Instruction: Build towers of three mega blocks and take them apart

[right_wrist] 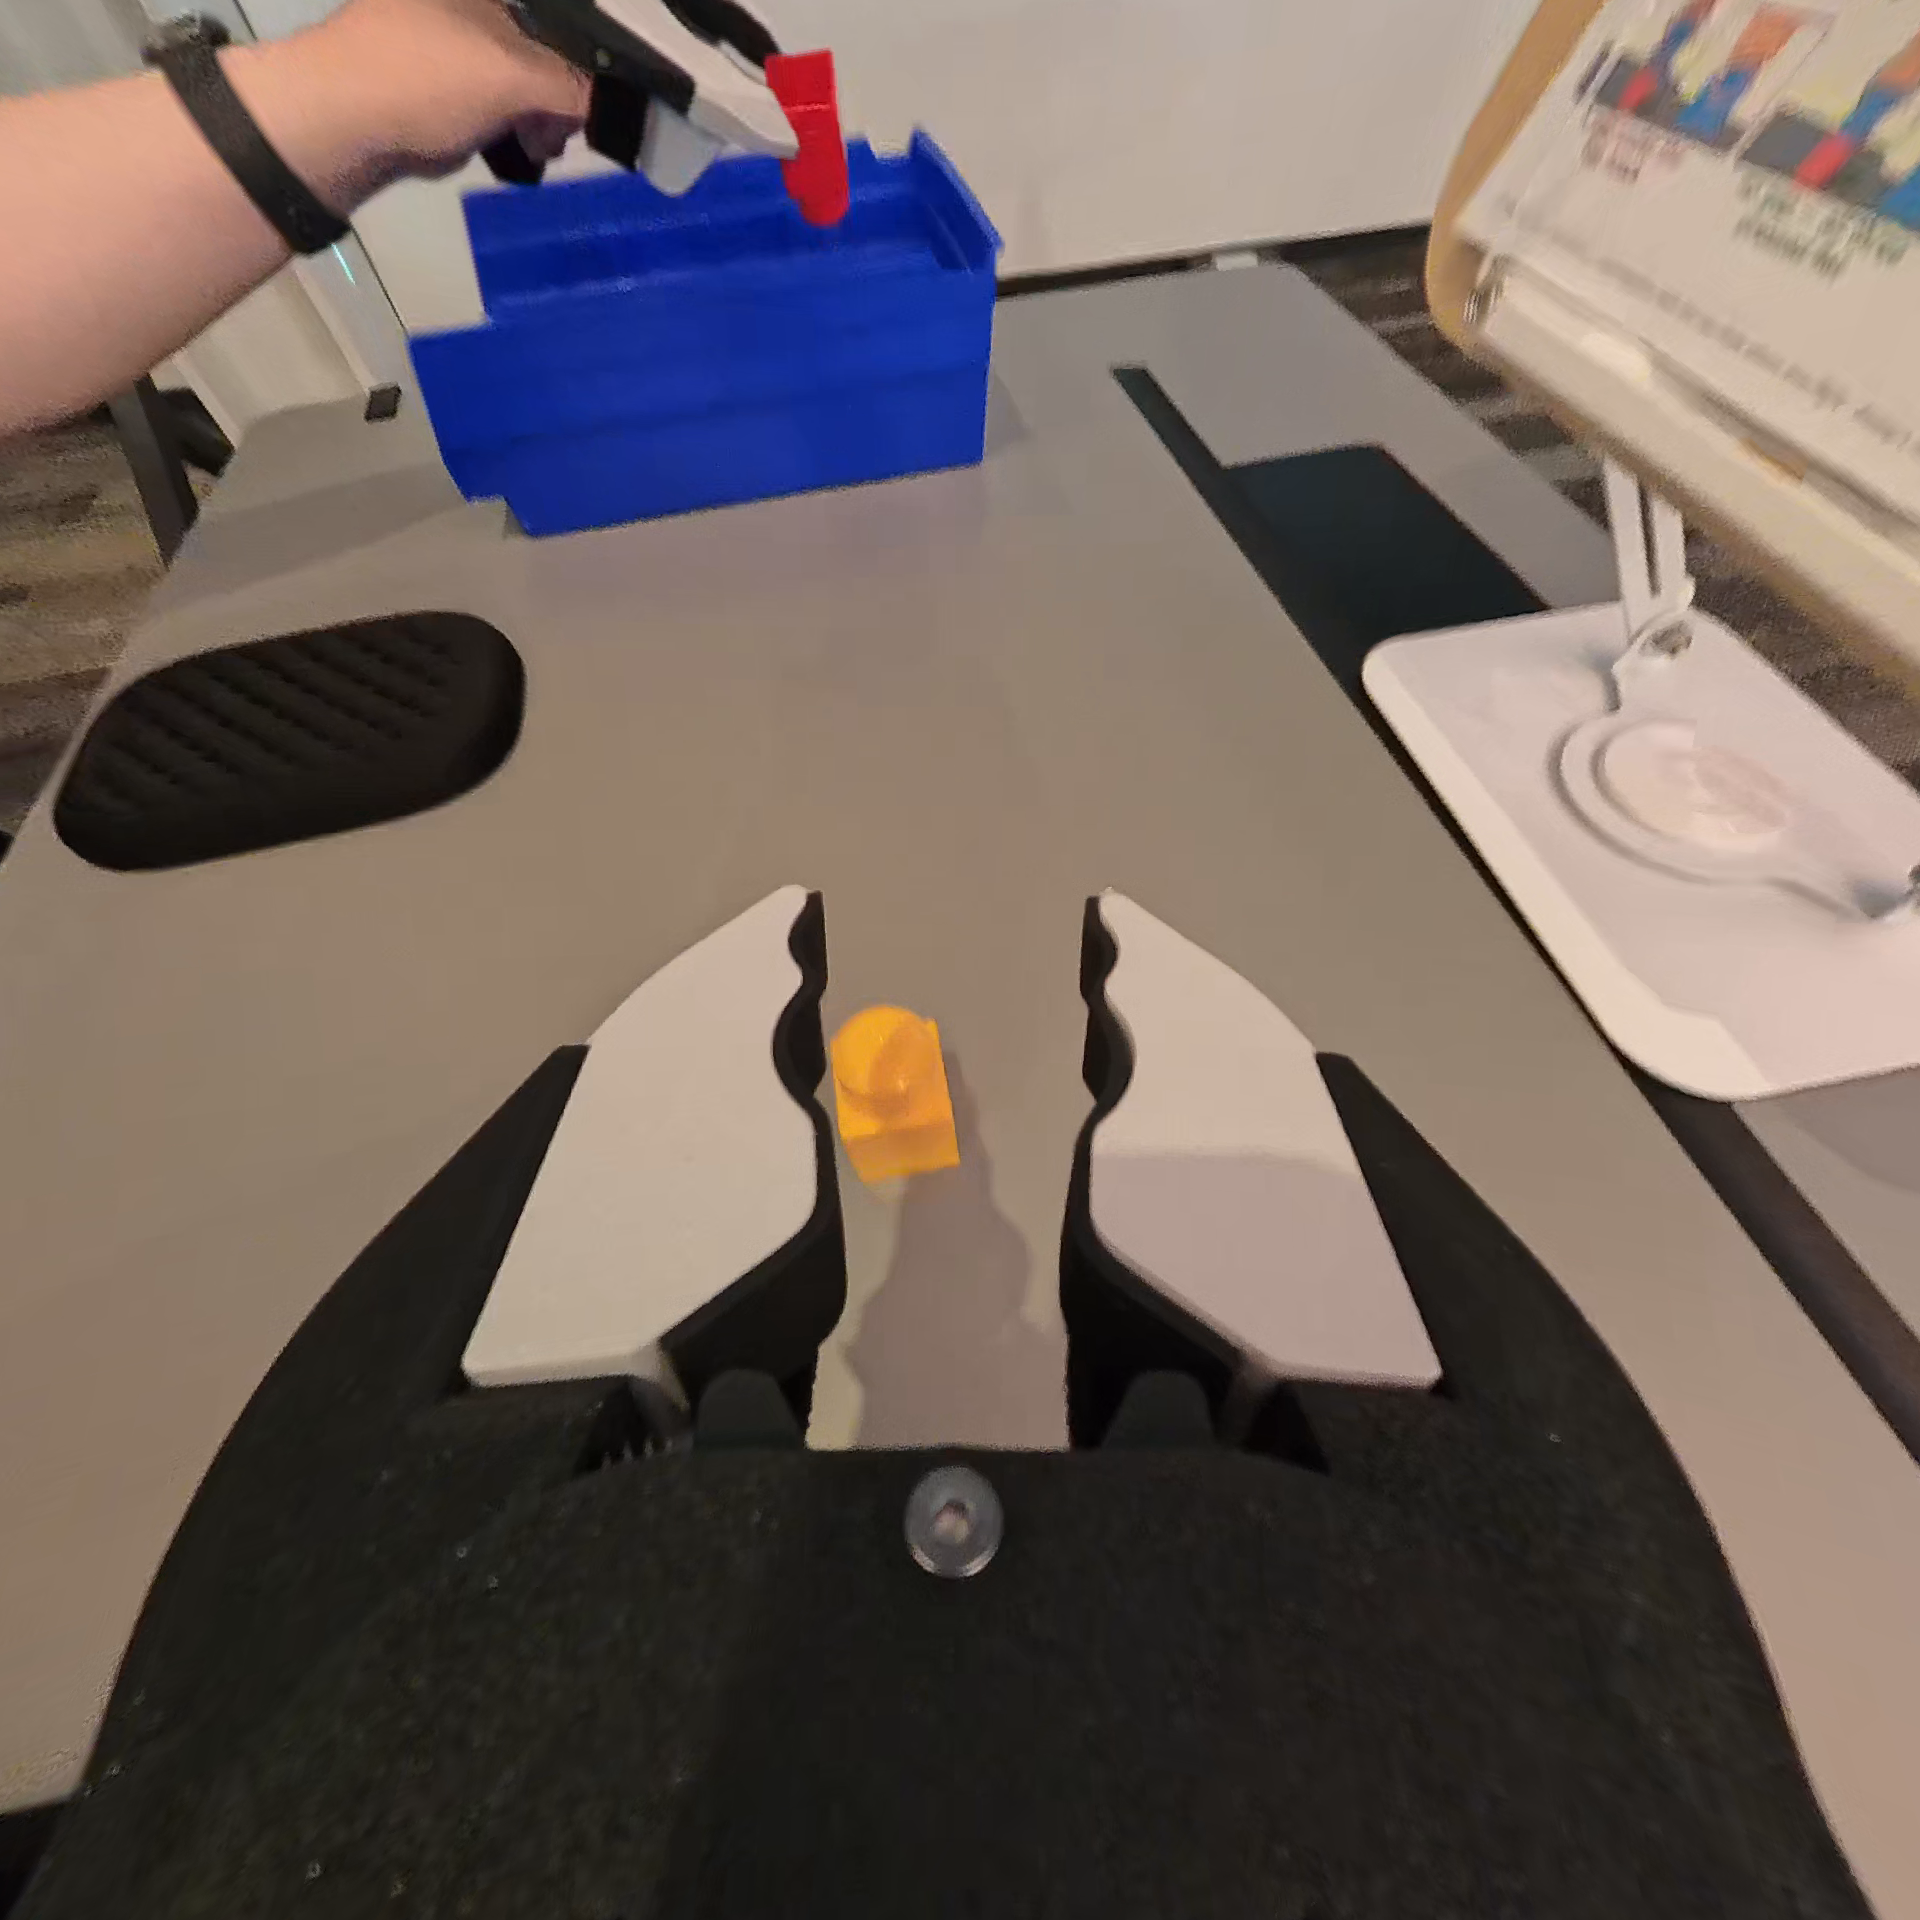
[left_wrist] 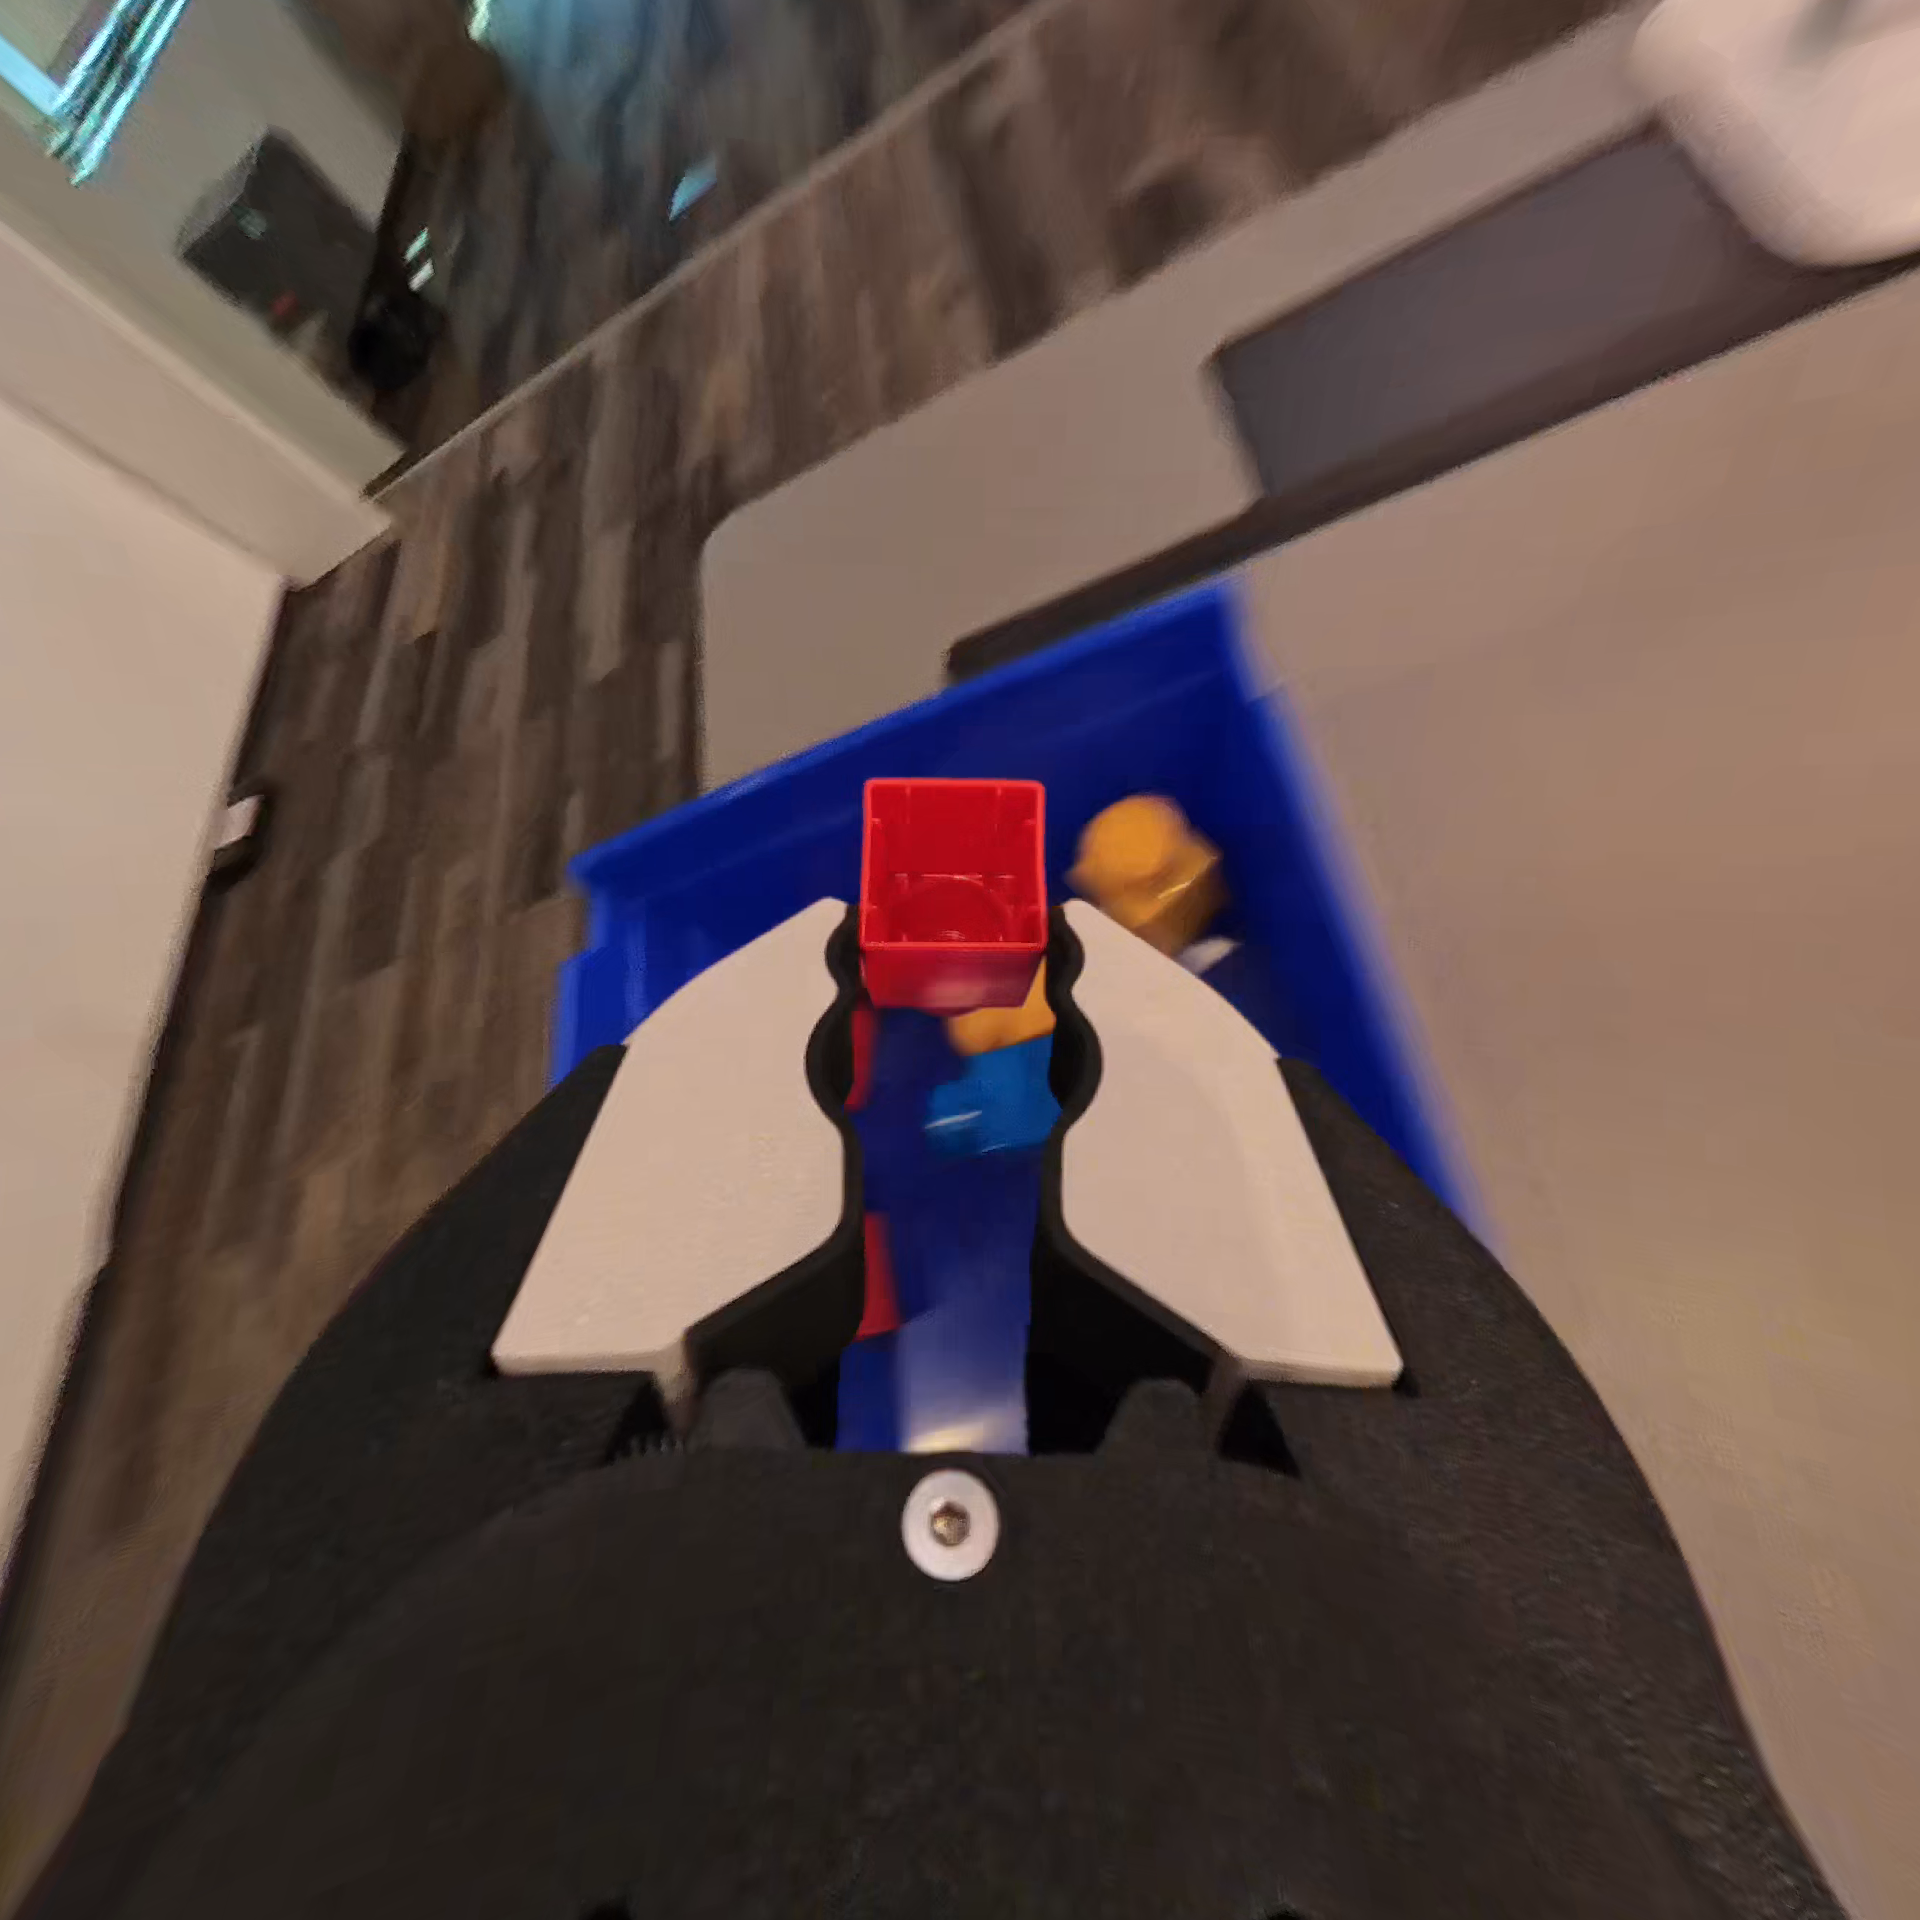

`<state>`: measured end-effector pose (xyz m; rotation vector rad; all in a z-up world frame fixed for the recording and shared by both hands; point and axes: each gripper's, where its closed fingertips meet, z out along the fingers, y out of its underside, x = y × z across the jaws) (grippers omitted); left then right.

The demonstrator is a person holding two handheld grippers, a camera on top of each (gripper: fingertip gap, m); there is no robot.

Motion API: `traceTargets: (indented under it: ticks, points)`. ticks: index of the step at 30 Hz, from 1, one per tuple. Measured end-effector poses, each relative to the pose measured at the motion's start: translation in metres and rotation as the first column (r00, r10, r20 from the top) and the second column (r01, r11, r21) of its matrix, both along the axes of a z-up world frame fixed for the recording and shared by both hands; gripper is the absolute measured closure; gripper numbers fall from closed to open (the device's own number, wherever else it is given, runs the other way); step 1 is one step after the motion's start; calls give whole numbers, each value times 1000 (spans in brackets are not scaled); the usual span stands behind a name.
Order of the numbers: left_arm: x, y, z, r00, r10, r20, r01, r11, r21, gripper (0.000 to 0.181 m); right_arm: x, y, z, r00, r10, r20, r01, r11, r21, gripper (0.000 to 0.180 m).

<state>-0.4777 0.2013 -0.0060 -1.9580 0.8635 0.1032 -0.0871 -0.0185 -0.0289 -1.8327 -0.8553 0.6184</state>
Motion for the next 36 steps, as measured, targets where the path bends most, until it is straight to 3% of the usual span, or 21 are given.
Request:
traceTargets:
  ticks: [3, 7, 10, 13, 16, 20, 24, 26, 29, 33, 36]
  points:
    - [70, -62, 46, 935, -240, 262, 247, 969, 5, 147, -21, 0, 22, 1000, 23, 0, -23, 998, 56, 134]
    - [154, -158, 93, 693, -511, 508, 556, 828, 73, 147, -74, -12, 57, 991, 134, 4, -132, 973, 191, 133]
    - [193, -211, 113, 516, -611, 600, 686, 715, 138, 147, -118, -30, 91, 954, 270, -131, -227, 934, 276, 132]
    - [216, -241, 117, 445, -657, 609, 747, 647, 153, 147, -138, -37, 107, 917, 326, -230, -250, 919, 305, 131]
    - [229, -256, 115, 416, -671, 615, 770, 619, 155, 147, -139, -38, 112, 902, 335, -273, -241, 914, 327, 131]
    - [237, -270, 111, 400, -691, 602, 799, 585, 142, 147, -144, -47, 107, 856, 410, -314, -330, 902, 278, 123]
    - [243, -278, 107, 394, -703, 592, 818, 562, 123, 147, -152, -51, 98, 831, 458, -317, -394, 885, 246, 127]
    - [245, -280, 104, 389, -709, 589, 826, 551, 118, 147, -156, -56, 90, 819, 499, -283, -446, 864, 234, 150]
    - [244, -277, 97, 415, -714, 564, 827, 555, 94, 147, -154, -55, 83, 840, 488, -236, -446, 870, 210, 151]
    - [240, -268, 82, 534, -777, 335, 817, 575, 33, 127, -138, -41, 50, 933, 357, 43, -360, 928, 98, 151]
    - [242, -267, 63, 578, -814, 63, 816, 575, -65, 121, -129, -40, 27, 908, 295, 296, -324, 945, 51, 151]
